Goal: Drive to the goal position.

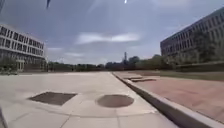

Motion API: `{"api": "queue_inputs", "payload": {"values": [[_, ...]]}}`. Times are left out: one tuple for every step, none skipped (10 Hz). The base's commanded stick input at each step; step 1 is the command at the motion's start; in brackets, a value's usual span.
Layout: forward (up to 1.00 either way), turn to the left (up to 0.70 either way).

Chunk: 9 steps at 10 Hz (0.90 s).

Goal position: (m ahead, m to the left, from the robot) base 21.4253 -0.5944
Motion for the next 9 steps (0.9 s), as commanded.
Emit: {"api": "queue_inputs", "payload": {"values": [[1.0,0.0],[1.0,0.0],[1.0,0.0],[1.0,0.0],[1.0,0.0],[1.0,0.0],[1.0,0.0],[1.0,0.0],[1.0,0.0]]}}
